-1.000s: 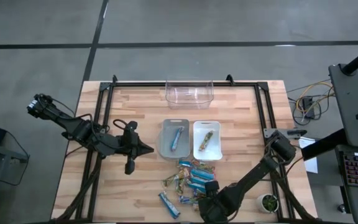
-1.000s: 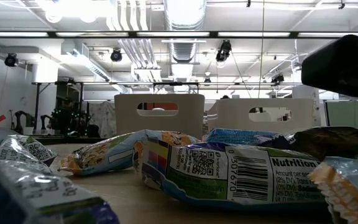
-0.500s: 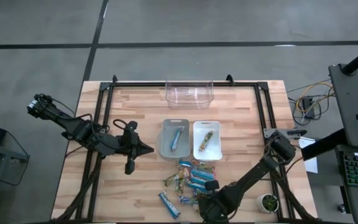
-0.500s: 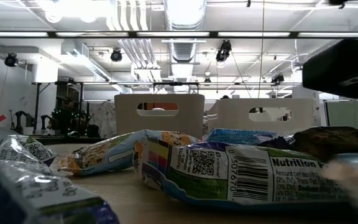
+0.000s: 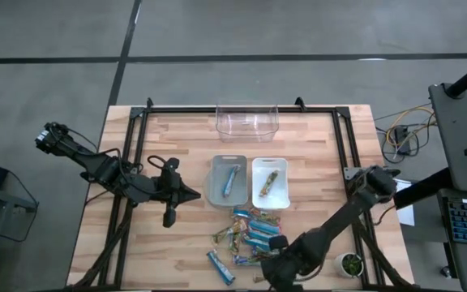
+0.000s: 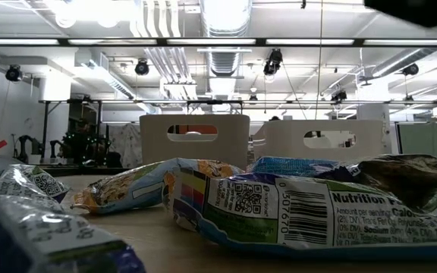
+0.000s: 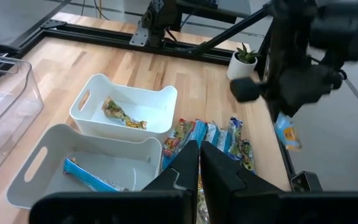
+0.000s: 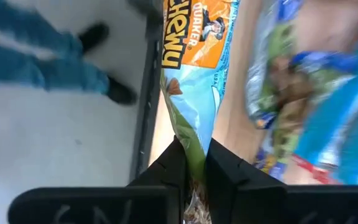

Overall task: Pick and place Granola Bars by type
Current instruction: Put the orange granola bar into the white bin

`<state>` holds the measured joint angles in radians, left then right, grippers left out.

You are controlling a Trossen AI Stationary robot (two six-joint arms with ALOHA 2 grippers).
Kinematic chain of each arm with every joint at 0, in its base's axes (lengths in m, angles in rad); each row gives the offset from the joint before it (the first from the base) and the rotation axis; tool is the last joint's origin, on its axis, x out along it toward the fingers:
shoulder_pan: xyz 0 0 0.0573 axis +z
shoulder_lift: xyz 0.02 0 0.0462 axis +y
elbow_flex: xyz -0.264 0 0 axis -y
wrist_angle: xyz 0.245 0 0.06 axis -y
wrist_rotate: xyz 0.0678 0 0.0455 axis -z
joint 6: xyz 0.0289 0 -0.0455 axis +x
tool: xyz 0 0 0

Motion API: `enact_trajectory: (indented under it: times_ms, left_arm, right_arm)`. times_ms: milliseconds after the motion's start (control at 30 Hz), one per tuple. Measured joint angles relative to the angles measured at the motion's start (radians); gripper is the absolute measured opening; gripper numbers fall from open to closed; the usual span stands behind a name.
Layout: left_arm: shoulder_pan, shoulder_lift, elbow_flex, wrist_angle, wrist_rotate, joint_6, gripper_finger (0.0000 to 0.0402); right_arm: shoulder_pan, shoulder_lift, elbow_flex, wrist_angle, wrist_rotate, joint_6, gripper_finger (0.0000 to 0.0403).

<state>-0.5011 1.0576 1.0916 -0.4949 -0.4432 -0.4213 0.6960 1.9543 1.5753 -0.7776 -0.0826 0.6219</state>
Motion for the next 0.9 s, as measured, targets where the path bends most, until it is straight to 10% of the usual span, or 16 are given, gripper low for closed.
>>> enact_trajectory:
  times_ms: [900]
  left_arm:
    - [0.000, 0.000, 0.000, 0.008, -0.001, -0.022, 0.0000]
  right_arm:
    - [-0.350, -0.554, -0.283, 0.003, 0.459, 0.453, 0.0028]
